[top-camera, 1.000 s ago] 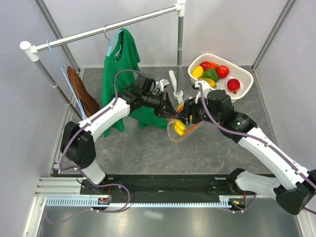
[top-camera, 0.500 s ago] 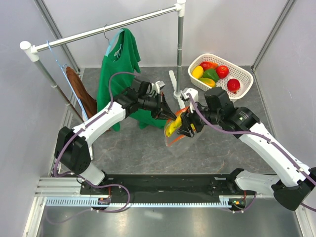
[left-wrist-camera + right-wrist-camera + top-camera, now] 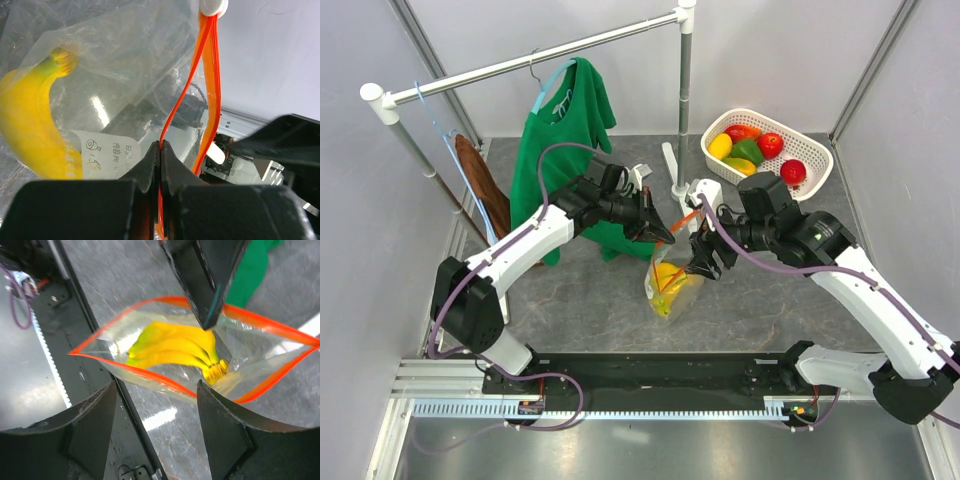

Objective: Place the food in the zip-top bag and seal the zipper
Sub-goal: Place the fake fruit in the zipper food storage bag, then adjust the zipper food storage bag at the center of the board.

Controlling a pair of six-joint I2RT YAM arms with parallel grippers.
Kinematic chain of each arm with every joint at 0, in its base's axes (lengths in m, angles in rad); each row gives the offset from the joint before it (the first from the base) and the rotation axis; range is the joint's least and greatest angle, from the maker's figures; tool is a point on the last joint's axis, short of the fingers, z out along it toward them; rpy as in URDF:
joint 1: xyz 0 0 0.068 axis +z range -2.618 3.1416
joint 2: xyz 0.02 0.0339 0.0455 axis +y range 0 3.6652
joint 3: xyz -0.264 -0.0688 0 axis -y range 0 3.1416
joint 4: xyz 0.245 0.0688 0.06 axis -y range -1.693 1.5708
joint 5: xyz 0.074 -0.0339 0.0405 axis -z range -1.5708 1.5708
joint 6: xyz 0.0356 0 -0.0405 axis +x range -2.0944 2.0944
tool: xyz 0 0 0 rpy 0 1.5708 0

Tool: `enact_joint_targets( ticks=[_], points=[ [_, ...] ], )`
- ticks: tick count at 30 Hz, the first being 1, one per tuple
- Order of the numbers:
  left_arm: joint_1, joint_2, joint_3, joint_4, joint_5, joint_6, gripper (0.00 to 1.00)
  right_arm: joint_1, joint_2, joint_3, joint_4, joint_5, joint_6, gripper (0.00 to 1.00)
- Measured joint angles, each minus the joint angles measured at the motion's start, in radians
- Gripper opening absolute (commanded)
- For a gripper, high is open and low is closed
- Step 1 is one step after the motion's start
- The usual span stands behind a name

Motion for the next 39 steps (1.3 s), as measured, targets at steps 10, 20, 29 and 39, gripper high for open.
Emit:
enact_joint_targets(
  ticks=[10,20,29,39],
  points=[
    [0.003,-0.051,0.038,-0.04,-0.126,0.049,0.02,-0.067,-0.027,0.12,0.012,-0.014,0.083,0.8],
    [-0.011,-0.124,0.049,-0.07,-0.259,0.05,0.02,-0.386,0.167,0.124,0.018,-0.108,0.349,0.86],
    [-0.05,-0.116,0.049,-0.069,-0.332,0.051,0.07,-0.383,0.161,0.008,0.017,-0.138,0.392,0.79],
    [-0.05,-0.099,0.05,-0.095,-0.341,0.104,0.3,-0.383,0.165,-0.041,0.003,-0.114,0.338,0.0]
  ],
)
